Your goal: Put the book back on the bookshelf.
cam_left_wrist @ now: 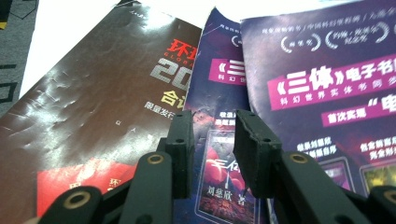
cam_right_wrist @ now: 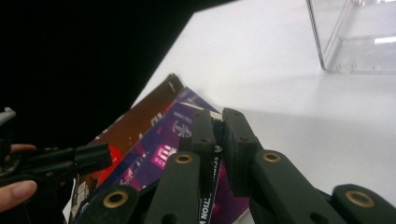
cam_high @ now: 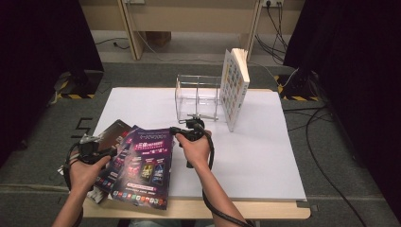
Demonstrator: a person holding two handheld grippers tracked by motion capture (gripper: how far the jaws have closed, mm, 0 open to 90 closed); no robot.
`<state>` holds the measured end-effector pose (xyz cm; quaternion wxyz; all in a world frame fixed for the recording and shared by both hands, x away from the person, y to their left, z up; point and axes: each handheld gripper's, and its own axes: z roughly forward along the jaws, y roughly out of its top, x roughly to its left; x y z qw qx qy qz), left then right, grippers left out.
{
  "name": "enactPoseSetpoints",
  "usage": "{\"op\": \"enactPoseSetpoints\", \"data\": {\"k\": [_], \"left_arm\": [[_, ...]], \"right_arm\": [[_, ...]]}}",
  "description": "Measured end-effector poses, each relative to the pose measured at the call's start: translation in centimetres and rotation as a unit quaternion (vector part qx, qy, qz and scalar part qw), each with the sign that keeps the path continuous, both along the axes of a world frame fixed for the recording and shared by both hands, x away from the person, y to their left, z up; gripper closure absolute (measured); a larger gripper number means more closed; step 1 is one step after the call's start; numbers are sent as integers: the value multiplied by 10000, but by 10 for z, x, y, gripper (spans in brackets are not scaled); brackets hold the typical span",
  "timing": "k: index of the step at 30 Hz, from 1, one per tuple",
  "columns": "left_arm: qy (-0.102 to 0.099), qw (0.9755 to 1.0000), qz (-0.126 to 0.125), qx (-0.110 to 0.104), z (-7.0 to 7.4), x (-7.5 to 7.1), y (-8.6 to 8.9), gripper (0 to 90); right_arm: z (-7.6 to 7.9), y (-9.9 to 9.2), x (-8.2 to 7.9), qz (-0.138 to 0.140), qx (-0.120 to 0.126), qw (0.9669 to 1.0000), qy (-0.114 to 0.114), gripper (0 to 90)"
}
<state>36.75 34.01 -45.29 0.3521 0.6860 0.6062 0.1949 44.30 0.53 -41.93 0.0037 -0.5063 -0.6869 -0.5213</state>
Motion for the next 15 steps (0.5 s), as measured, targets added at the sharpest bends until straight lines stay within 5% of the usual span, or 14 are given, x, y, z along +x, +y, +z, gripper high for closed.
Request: {"op": "enactPoseSetpoints", "data": {"k": [15], "left_arm": [[-14,9999,-5,-122,-2,-6,1,682]], "right_arm": [[37,-10,-7,-7,-58,9976,-695,853]]}}
